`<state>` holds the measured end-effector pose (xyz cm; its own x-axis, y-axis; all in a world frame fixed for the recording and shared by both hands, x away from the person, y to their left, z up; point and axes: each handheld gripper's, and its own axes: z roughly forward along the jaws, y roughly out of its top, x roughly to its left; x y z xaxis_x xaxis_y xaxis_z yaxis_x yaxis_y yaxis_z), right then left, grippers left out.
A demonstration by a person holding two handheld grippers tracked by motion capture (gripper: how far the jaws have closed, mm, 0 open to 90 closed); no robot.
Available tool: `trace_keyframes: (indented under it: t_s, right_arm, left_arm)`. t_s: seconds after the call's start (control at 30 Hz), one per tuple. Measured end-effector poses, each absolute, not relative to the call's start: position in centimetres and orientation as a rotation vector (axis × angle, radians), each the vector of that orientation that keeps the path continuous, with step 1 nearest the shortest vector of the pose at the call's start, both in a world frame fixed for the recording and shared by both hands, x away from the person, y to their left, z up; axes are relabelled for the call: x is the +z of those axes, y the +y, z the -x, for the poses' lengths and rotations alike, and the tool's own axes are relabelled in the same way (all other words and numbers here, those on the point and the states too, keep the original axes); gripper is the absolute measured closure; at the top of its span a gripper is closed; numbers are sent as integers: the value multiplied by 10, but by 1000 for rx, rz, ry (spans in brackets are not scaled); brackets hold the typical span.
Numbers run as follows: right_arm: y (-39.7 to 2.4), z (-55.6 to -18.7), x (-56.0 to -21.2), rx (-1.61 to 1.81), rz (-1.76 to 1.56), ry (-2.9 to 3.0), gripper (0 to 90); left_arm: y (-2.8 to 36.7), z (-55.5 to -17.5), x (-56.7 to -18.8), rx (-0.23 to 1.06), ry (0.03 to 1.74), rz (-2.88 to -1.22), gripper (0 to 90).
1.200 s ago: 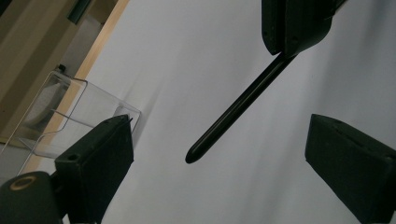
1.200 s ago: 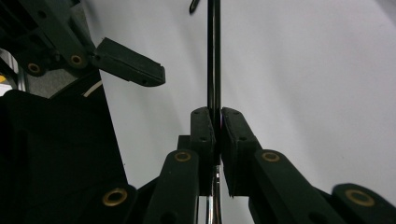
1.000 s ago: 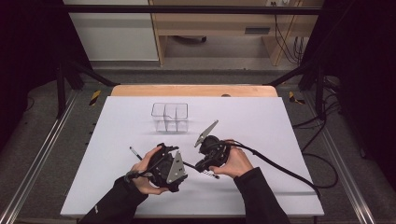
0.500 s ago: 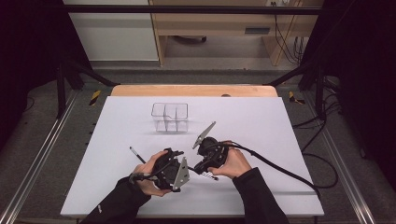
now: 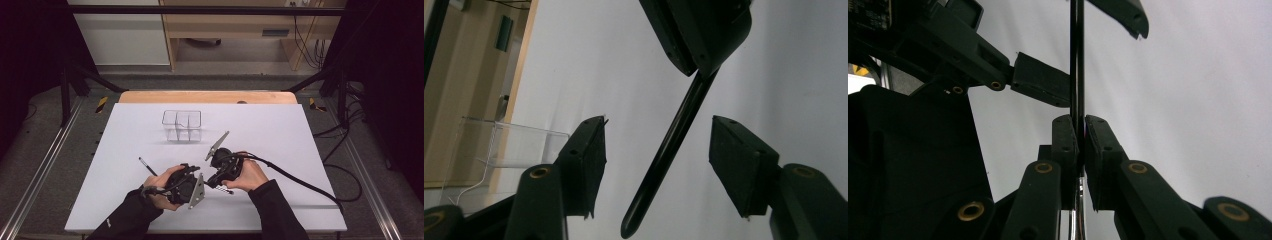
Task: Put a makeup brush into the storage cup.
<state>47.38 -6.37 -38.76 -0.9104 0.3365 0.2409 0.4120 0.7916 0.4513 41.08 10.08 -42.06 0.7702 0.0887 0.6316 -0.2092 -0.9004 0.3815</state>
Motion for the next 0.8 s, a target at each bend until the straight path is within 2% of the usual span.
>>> trace_keyframes:
  t_s: [0.27,0.8]
  right_arm:
    - [-63,-474,-389,-757,589,-2830,845]
    - [-62,-473,-389,-744,568,-2826,845]
  left_arm:
    - [100,-409,-424,974,-160,-2554,541]
    - [99,-405,-425,964,-248,-2557,764]
